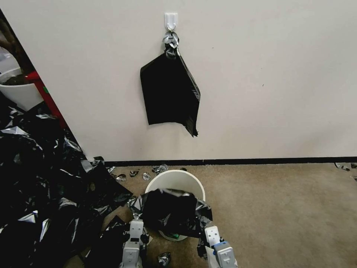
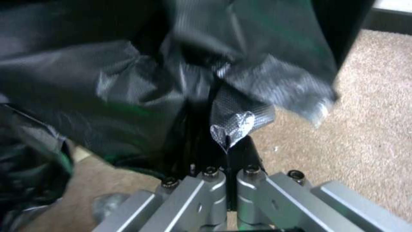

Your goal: Place a trash bag onto the trash bin.

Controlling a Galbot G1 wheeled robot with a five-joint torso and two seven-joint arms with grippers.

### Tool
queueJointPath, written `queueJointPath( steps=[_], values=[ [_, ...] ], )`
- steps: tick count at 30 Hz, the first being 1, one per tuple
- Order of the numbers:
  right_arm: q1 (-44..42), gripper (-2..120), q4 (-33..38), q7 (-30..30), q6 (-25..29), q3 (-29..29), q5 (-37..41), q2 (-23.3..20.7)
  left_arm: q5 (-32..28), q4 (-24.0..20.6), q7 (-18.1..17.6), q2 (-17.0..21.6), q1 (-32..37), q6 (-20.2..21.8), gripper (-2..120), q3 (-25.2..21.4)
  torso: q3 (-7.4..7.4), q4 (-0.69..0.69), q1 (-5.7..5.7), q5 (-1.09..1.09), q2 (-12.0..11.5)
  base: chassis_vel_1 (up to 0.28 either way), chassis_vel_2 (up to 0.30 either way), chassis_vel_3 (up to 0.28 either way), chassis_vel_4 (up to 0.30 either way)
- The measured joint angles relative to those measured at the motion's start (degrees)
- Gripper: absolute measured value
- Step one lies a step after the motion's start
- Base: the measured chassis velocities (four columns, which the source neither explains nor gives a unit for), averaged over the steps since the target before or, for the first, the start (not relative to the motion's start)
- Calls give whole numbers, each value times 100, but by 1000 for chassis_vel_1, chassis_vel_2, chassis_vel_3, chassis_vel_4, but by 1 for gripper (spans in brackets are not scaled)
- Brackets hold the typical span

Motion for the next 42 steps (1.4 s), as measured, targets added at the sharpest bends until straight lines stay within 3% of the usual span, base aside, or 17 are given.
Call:
queueJointPath(
  steps=[10, 16, 18, 24, 27, 31, 33, 37, 40, 42],
  values=[
    [319, 0, -677, -281, -4, 98, -64, 106, -28, 457, 34, -269, -353, 58, 0, 103, 0, -3, 0, 1, 0, 0, 0, 0, 0],
    [202, 0, -511, -433, -6, 246, -72, 64, -104, 302, 13, -219, -318, 165, 0, 101, 0, -4, 0, -1, 0, 0, 0, 0, 0],
    [69, 8, -293, -463, -1, 315, -74, -29, -150, 117, 11, -118, -226, 273, 2, 99, 0, -3, 0, -1, 0, 0, 0, 0, 0],
    [-330, 27, 231, -468, 37, 393, -107, -284, -257, -319, 24, 151, 18, 249, 22, 20, 0, -2, 0, -1, 0, 0, 0, 0, 0],
    [-730, 41, 637, -463, 114, 476, -194, -516, -304, -693, 214, 401, 259, 173, 37, -174, 0, -3, 0, -2, 0, 0, 0, 0, 0],
    [-972, 52, 868, -464, 169, 549, -248, -619, -304, -935, 294, 571, 468, 132, 47, -288, 0, -3, 0, -1, 0, 0, 0, 0, 0],
    [-1195, 62, 1093, -462, 246, 630, -347, -715, -284, -1161, 309, 680, 703, 105, 59, -369, -1, -3, 0, -1, 0, 0, 0, 0, 0],
    [-1397, 74, 1317, -465, 323, 726, -446, -774, -220, -1364, 308, 724, 927, 88, 69, -414, 0, -2, 0, -1, 0, 0, 0, 0, 0],
    [-1575, 89, 1553, -488, 534, 840, -696, -790, -148, -1616, 289, 717, 1095, 62, 83, -470, -1, -2, 0, -1, 0, 0, 0, 0, 0],
    [-1602, 92, 1627, -504, 626, 882, -789, -779, -118, -1684, 284, 708, 1129, 35, 89, -484, 0, -3, 0, -1, 0, 0, 0, 0, 0]
  ],
)
